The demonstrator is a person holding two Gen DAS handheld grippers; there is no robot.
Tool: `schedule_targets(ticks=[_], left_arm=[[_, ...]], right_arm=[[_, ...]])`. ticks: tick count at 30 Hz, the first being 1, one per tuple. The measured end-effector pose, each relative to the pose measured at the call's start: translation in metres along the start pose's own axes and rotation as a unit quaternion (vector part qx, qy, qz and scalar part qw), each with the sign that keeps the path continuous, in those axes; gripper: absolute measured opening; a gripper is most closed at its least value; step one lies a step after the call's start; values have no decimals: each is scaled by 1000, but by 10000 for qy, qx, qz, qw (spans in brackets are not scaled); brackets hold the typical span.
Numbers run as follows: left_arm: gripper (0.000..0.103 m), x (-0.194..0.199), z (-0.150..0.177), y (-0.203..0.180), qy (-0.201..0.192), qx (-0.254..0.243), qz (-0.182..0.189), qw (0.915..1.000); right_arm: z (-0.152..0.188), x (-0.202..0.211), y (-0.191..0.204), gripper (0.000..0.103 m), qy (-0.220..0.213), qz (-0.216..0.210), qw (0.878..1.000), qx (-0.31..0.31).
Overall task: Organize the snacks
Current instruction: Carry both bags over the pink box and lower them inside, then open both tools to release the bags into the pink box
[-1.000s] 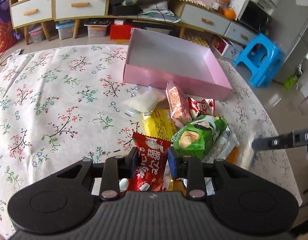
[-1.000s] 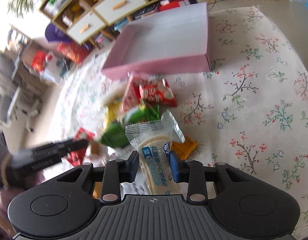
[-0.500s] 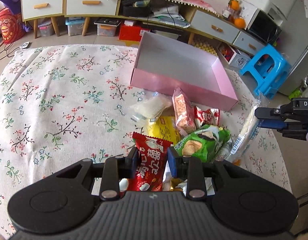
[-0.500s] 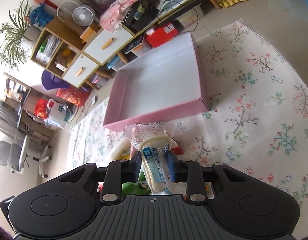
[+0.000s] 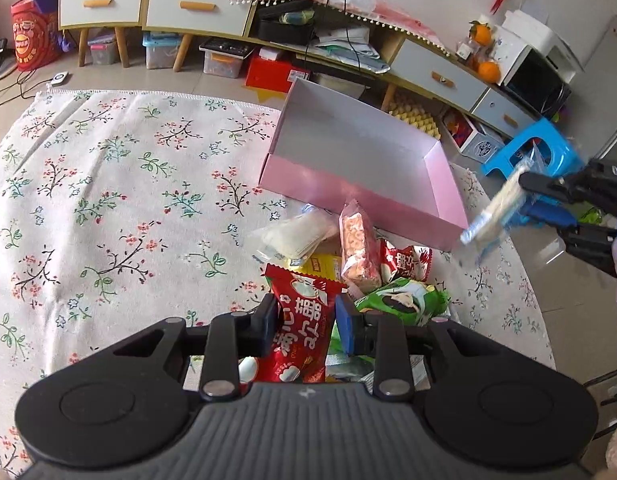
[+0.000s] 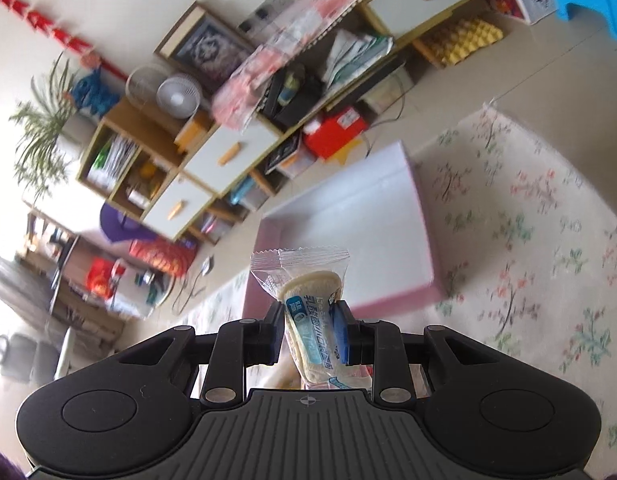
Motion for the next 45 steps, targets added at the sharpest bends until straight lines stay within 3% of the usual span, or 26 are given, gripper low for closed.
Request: schedule_targets(ticks=[7,14,22,30,32,35,45], left_arm=[[28,-9,-10,-13,24,-151,-91,9998],[28,-28,-47,-26,-88,-223,-83,9997],[28,-56,-77,-42,-136,-457,-96,9988],[28,-72,-95,-51,-216,-558,-85,9982],[28,-76,-101,-52,-281,-631,-119,9975],[28,-88,-111,-53,-346,-768,-186,9963],[29,-121,-101,-40,-313,-1216,-923,9878]], right_arm=[[-37,-22,-13,26,-434,208,9988,-90],[-58,-53,-19,26,-429,385,9980,275],[-48,-92,-28,26,172,634,9949,761],[-41,-105,-32,30,474,411,9970,456],[-43,-102,-33,47,462,416,9973,399],[-45,-98,-36,62,401,430,9978,290],[-44,-88,-27,66,422,353,9977,393]])
Point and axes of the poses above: each gripper's, at about its wrist camera, not at the fingertips, and x roughly against the way its jaws point, y to its left, z to its underside, the point moved 8 cm from there along -x, roughly the way its jaws point, and after that the axes turned 4 degrees about x, right-handed, at the moved point
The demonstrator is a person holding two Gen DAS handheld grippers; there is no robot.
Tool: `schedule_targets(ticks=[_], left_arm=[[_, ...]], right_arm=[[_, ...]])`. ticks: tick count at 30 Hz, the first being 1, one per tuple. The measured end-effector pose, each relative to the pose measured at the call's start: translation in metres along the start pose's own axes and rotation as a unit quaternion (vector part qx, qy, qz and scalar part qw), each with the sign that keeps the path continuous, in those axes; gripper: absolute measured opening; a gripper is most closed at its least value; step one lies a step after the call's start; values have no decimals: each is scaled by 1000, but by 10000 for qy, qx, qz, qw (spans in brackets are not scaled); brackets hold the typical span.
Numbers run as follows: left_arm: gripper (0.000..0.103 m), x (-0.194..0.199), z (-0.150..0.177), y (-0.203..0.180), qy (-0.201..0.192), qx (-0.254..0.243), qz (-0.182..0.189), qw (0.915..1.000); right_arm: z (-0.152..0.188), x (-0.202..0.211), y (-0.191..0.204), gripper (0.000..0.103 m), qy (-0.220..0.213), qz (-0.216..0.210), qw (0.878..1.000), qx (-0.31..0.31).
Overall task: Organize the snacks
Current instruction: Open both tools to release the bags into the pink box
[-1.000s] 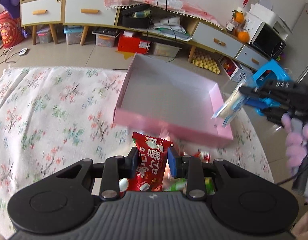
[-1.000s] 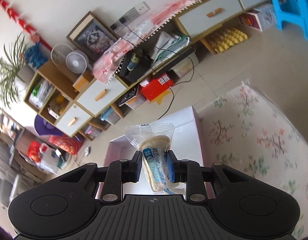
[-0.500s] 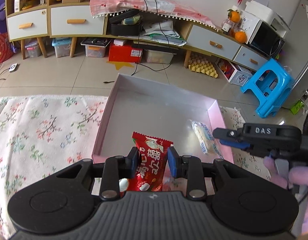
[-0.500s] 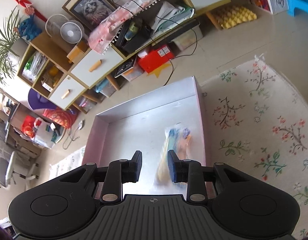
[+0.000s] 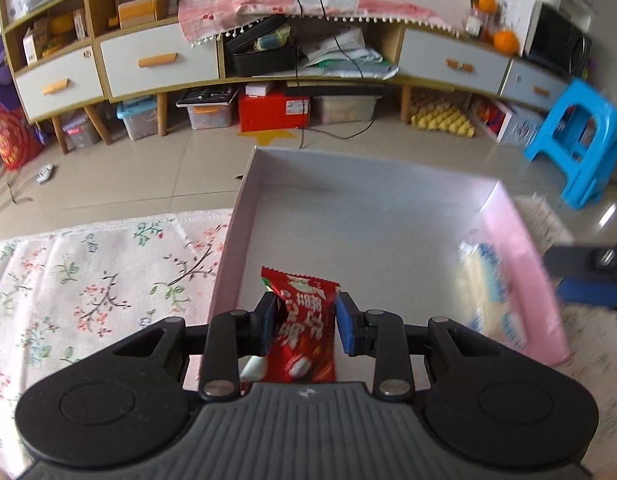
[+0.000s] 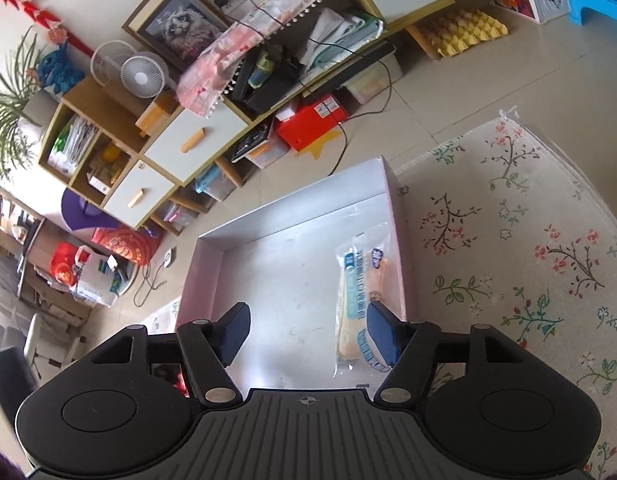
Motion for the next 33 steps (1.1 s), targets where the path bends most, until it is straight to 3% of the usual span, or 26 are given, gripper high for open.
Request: schedule_targets(ticks=[7,11,27,33], left_arm=[[29,-2,15,8,397,258,24,9989],[32,4,20,11,340,307,79,9989],[86,62,15,4,-188,186,181,9995],[94,80,29,8,-67,178,138,9997]], right_arm=[[6,3,14,66,82,112,9995,292],[10,9,20,72,98,280,9982,516],[37,48,34,86,231,781,9925,907],[48,71,41,88,208,850,9921,901]])
Point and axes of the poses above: each gripper's, at about its wrist camera, not at the fingertips, and x roughly against the way its jaws point, y to its left, z to its underside, the point moved 8 cm from there along -x, roughly the way its jaws point, and after that the axes turned 4 degrees about x, right-handed, at the moved point
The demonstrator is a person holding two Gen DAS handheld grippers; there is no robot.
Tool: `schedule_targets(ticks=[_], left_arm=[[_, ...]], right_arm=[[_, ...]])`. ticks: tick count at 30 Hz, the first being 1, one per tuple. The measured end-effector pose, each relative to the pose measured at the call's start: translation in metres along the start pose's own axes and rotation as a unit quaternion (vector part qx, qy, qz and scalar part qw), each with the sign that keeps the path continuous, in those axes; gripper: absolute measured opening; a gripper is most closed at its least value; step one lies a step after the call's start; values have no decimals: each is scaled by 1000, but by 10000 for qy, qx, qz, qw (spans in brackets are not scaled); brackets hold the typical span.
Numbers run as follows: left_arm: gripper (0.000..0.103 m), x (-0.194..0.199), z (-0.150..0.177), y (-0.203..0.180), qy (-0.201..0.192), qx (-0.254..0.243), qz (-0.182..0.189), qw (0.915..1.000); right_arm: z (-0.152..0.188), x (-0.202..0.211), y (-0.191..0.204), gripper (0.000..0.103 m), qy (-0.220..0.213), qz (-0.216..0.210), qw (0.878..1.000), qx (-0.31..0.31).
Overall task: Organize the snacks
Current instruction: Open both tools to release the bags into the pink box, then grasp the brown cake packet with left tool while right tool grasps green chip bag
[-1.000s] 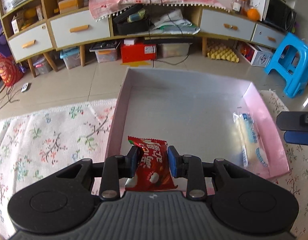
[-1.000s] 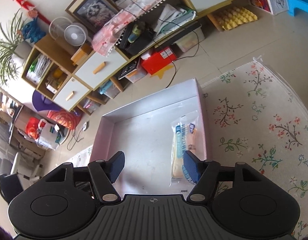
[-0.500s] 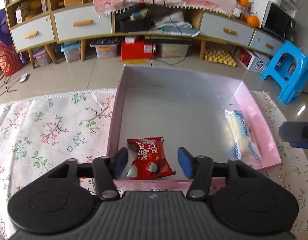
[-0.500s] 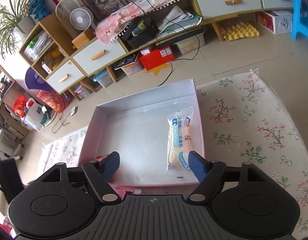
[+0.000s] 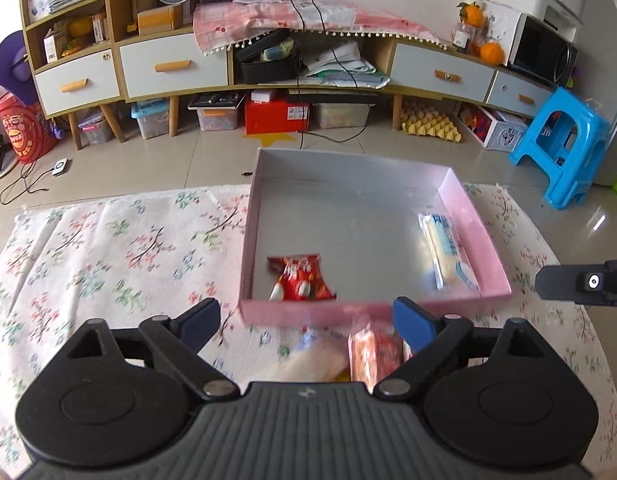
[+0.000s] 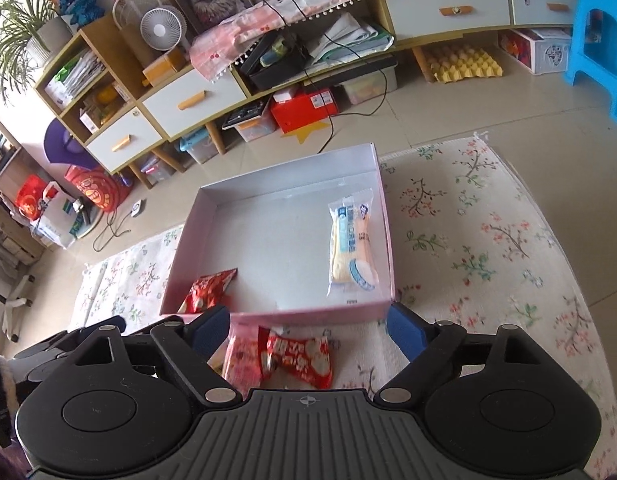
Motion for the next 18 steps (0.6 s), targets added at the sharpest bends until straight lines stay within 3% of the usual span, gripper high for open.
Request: schedule_targets(ticks=[18], left_arm=[[101,48,54,19,228,212,50,9995]], right_arm=[[56,31,17,89,192,-83,9996,212]])
Point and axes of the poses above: each gripper's, at about its wrist camera, not at the fingertips, and x roughly against the way its jaws point, y to its left, z to its underside, the point moved 8 cm from there along -x, roughly the way its jaws point, and after that the axes turned 4 degrees about x, right-handed, at the moved point
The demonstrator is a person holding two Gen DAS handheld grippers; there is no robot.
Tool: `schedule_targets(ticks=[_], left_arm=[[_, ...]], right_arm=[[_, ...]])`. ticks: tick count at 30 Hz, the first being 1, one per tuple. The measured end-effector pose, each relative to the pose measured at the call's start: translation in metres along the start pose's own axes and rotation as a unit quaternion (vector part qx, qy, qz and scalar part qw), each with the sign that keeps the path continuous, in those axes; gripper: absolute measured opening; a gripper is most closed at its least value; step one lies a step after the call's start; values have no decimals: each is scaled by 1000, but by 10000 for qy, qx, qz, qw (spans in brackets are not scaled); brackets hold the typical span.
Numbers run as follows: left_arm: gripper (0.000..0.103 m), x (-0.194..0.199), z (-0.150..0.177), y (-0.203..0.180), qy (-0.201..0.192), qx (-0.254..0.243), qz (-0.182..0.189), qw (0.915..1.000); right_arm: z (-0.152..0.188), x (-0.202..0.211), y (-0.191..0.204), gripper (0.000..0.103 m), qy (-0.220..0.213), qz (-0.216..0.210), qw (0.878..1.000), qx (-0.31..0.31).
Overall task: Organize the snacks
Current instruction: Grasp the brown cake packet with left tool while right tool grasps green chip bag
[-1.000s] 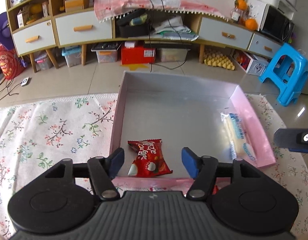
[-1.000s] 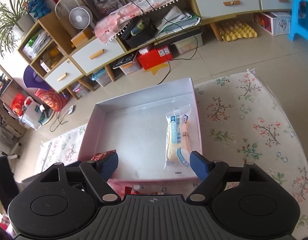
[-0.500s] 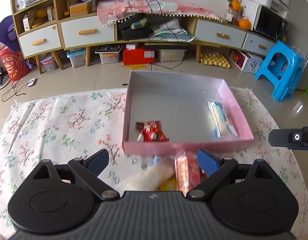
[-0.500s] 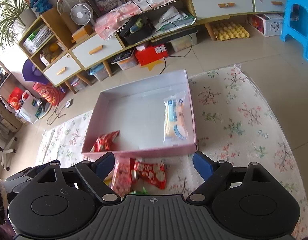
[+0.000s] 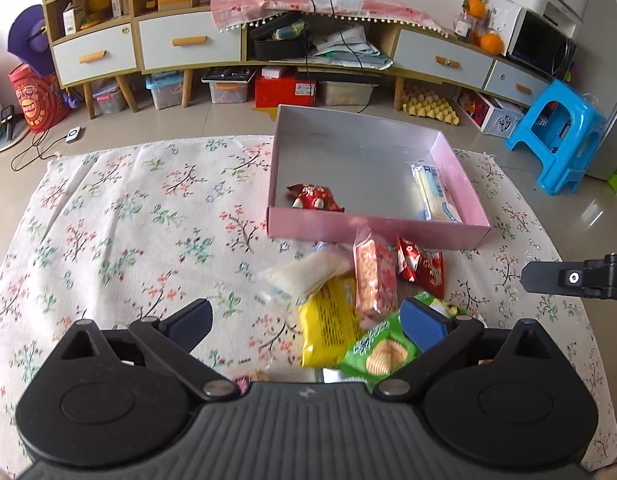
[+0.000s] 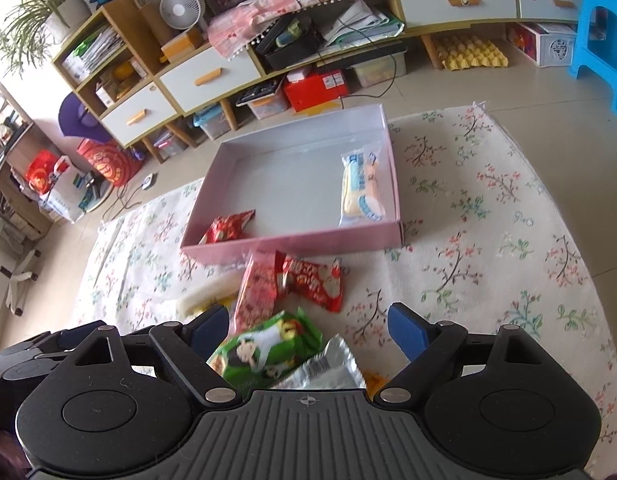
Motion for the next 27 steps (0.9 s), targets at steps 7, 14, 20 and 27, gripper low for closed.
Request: schedule_targets(ticks=[7,14,20,27], left_arm=[[102,7,17,8,-143,66,89,9998],[103,8,22,19,-3,262,75,9996],[103,5,30,33,138,352,26,9993],[103,-3,36,43,332,406,3,9986]], right_arm=[[17,-5,3,89,123,27,9999,115],[26,-8,2,92,237,145,9995,177],[29,-17,1,92,310,236,9991,173],[36,-31,5,92,522,153,9985,-20]])
Point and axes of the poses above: each gripper's, at about its wrist camera, not at the fingertips, and x roughly against the way its jaws point, y to its left, z to its underside, the point moved 8 cm from there along -x, roughly the way its jaws point, and after that the axes turned 4 degrees about x, right-handed, at the moved point
